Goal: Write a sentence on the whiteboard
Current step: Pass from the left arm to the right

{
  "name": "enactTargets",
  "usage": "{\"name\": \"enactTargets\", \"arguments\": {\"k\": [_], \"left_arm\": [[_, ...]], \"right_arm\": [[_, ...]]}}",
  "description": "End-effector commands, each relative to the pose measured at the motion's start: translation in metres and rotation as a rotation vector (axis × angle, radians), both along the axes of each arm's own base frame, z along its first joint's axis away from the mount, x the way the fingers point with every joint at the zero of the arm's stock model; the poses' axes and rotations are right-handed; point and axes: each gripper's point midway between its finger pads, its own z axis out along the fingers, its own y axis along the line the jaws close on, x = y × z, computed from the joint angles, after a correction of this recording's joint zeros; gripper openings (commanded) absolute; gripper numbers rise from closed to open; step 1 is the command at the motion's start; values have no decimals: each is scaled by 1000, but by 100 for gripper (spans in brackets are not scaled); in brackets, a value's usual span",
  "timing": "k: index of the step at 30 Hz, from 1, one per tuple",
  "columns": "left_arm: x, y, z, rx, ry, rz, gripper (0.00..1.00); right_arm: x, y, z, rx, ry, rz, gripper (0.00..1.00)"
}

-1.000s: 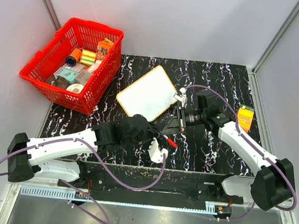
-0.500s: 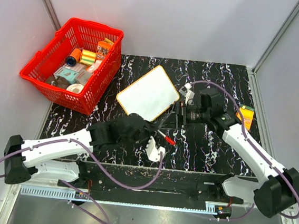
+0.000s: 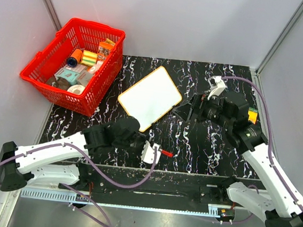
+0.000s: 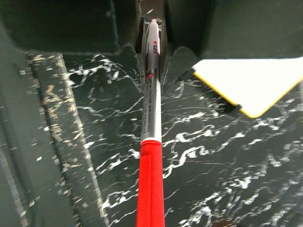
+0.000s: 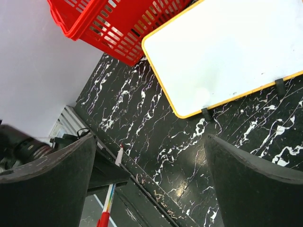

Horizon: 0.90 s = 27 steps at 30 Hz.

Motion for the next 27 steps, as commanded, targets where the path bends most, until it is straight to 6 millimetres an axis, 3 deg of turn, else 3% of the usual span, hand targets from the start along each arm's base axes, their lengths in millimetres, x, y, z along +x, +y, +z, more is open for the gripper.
{"name": "enactTargets", "arguments": {"k": [1,2,7,9,10,16,27], "left_arm": [[-27,-7,6,-83,317,-37,0],[-35,-9,11,-99,373,-80,0],[-31,-8,32,-150,493,-114,0],[-26,-9,38,-164,516,-113,0],[-26,-12,49,-186,527,-134,0],[-12,-22,78,-234,612,-137,0],[9,-35,84,-231,648,-67,0]], "right_arm": [[-12,-6,17,-1,-126,33,100],[-19,-4,19,1,-144,71,100],[-60,8,25,41,-201,299,100],[-66,14,24,55,-186,362,100],[-74,18,24,71,-171,419,100],[-86,27,19,119,-113,522,98],[-92,29,15,142,-72,559,76]]}}
